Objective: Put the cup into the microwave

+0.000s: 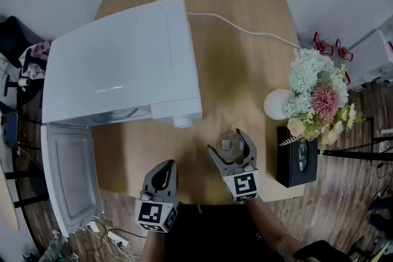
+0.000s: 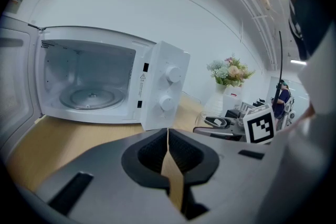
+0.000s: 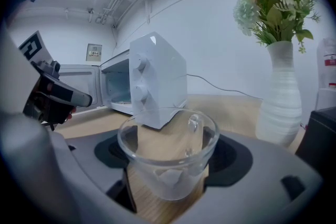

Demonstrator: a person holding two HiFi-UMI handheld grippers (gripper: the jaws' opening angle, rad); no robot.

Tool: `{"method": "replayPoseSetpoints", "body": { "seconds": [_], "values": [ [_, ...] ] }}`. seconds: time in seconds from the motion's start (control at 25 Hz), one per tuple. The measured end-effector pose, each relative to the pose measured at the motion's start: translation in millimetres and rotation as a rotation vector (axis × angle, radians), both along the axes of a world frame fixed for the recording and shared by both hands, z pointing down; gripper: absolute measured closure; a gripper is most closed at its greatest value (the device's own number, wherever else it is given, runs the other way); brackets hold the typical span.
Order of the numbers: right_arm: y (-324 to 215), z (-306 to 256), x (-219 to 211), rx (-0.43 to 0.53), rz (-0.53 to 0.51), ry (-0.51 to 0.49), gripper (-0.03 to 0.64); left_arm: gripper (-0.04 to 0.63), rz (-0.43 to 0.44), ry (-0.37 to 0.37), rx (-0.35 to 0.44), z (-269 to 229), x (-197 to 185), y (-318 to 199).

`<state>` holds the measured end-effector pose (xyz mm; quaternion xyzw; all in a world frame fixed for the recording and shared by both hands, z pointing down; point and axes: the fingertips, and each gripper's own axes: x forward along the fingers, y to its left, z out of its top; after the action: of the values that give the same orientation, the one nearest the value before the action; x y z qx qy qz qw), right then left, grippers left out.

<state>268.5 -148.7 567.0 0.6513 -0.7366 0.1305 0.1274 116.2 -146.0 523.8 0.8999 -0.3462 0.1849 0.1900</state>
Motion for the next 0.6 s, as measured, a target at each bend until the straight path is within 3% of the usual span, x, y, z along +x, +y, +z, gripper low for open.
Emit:
{"method": "replayPoseSetpoints", "body": {
  "seconds": [0.6],
  "values": [
    [12, -5, -3, -0.013, 0.012, 0.033, 0.249, 0.589, -0.033, 0.002, 0.013, -10, -23, 11]
  ]
}}
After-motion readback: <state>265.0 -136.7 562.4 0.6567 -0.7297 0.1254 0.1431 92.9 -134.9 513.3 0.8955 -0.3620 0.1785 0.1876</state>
